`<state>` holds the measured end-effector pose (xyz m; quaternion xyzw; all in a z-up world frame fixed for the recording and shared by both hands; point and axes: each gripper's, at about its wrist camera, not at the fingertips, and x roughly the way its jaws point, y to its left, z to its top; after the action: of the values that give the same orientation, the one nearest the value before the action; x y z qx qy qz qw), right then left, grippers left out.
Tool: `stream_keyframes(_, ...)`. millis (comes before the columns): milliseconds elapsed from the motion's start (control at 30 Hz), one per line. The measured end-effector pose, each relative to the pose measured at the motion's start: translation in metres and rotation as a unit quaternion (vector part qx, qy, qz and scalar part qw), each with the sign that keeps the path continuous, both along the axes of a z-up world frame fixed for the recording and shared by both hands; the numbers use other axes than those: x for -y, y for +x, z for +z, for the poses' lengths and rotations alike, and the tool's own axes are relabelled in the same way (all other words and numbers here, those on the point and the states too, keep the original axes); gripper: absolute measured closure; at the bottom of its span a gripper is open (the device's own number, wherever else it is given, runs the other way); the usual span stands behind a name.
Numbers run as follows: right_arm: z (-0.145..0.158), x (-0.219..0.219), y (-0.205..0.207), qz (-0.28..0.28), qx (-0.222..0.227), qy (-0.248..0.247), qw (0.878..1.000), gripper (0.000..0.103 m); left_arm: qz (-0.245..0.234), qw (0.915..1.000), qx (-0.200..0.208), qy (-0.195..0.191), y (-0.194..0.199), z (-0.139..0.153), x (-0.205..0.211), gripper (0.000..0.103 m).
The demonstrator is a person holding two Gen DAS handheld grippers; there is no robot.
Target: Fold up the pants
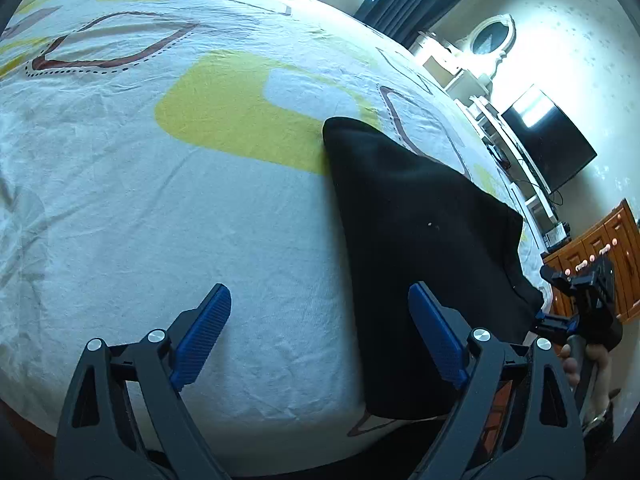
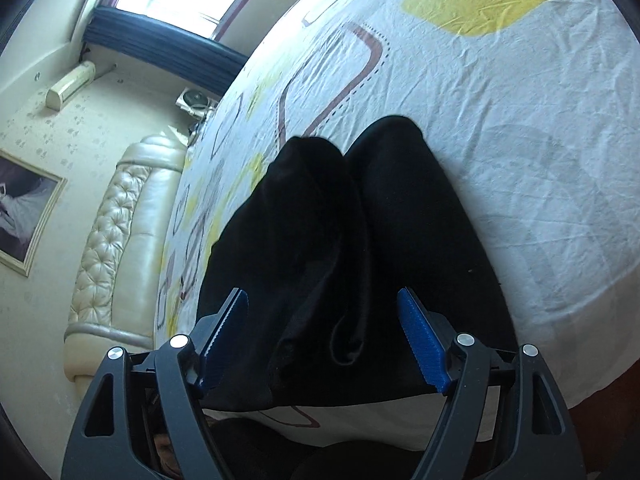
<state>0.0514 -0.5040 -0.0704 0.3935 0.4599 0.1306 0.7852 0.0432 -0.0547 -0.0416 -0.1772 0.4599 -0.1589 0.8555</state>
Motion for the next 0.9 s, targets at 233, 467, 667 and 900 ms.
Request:
stream_keyframes(233,-0.003,-0.02,0.008,0.049,-0.004,-0.045,0.998,0.077,0.008,0.9991,0.005,-0.042,0.0,-0.011,-0.012,0.012)
stream_keyframes(467,0.011,-0.016,0.007,0.052,0.015,-0.046,0.997,0.087,0.014,0.9977,0.005,-0.066,-0.003,-0.013,-0.018,0.011)
stream_keyframes(667,0.032,-0.004,-0.003,0.048,0.044,-0.068,0.996,0.089,0.014,0.9979,0.005,-0.063,-0.004,-0.013,-0.017,0.011)
stream_keyframes(900,0.02,0.022,-0.01,0.022,0.027,-0.074,0.997,0.089,0.014,0.9979,0.005,-0.063,-0.002,-0.014,-0.017,0.011)
